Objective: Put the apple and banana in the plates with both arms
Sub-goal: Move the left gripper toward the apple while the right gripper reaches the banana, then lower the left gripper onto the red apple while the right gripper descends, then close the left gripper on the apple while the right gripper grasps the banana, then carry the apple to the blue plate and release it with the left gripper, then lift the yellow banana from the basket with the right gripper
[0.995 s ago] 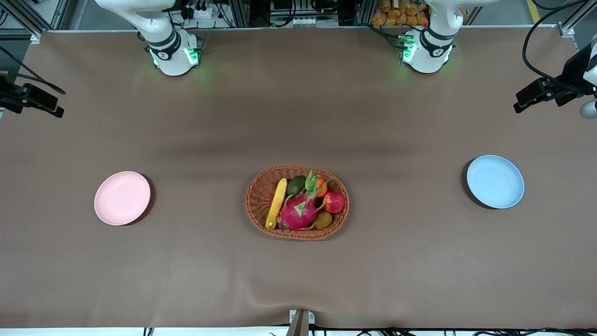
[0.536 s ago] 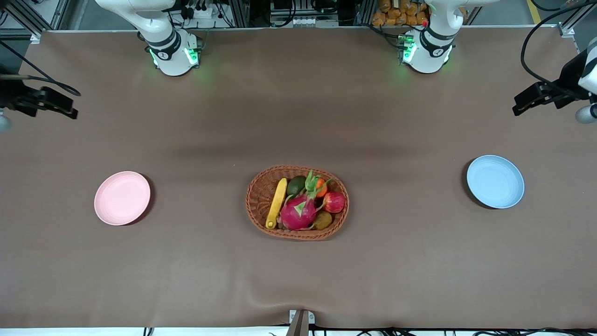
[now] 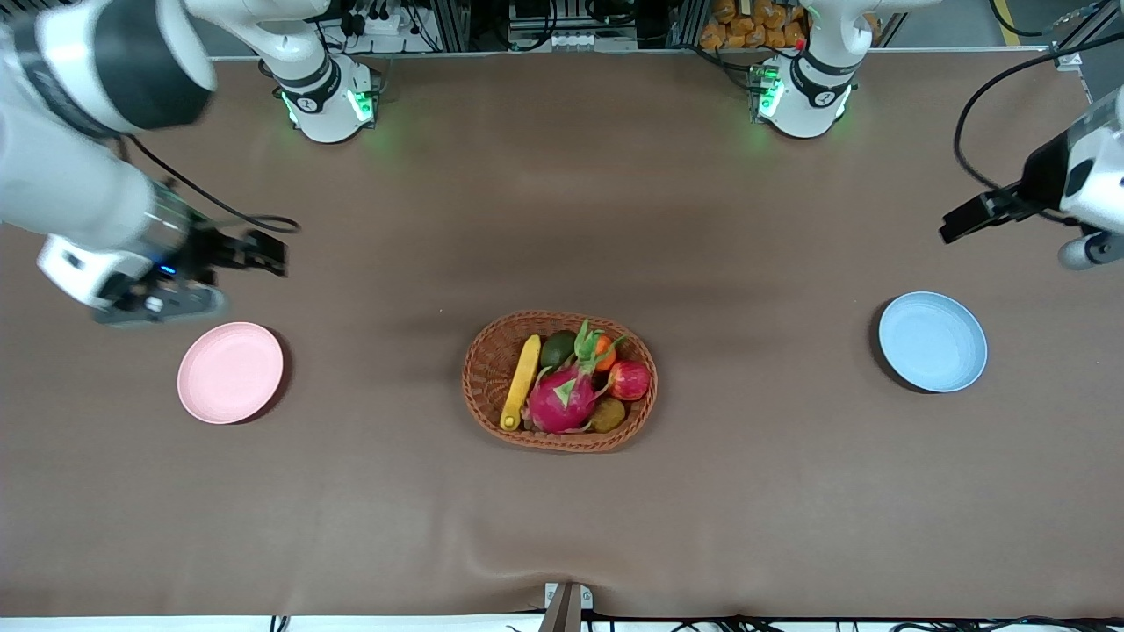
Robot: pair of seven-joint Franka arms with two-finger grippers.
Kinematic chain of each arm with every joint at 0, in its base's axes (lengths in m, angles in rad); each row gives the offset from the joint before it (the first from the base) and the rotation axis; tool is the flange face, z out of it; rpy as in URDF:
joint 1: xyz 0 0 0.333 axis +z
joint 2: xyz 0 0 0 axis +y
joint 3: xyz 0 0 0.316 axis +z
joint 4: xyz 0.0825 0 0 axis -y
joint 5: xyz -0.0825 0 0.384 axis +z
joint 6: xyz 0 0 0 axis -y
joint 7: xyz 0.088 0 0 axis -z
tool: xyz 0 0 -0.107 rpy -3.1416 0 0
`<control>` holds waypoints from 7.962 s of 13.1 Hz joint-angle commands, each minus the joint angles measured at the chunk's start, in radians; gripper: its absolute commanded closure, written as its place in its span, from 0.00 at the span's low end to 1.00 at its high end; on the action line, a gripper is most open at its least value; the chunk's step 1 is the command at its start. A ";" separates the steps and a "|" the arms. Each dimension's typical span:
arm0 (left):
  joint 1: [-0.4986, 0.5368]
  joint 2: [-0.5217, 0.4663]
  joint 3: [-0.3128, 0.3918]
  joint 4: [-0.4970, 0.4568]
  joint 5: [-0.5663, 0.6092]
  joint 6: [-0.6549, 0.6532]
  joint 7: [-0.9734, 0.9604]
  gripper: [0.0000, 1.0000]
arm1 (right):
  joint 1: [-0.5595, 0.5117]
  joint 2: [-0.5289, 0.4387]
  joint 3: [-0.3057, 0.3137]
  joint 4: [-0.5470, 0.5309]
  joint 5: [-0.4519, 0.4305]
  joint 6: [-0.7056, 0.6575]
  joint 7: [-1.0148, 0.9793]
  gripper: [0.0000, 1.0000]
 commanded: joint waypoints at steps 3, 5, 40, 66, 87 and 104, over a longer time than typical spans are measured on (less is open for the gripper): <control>-0.070 0.136 -0.041 0.021 -0.011 0.099 -0.355 0.00 | 0.040 0.148 0.102 0.010 -0.019 0.215 0.171 0.00; -0.122 0.205 -0.049 0.023 -0.026 0.182 -0.545 0.00 | 0.044 0.210 0.152 0.013 -0.043 0.331 0.280 0.00; -0.471 0.744 -0.049 0.115 -0.065 0.854 -1.678 0.00 | 0.082 0.542 0.161 0.353 -0.253 0.419 0.508 0.00; -0.019 0.452 -0.037 0.103 -0.079 0.236 -0.830 1.00 | 0.288 0.718 0.158 0.341 -0.615 0.661 0.939 0.00; 0.387 0.451 -0.049 -0.140 0.092 0.479 -0.119 0.00 | 0.293 0.761 0.156 0.350 -0.612 0.721 1.020 0.53; 0.387 0.090 -0.323 0.061 0.093 0.141 0.043 0.00 | 0.283 0.694 0.159 0.343 -0.623 0.626 1.026 1.00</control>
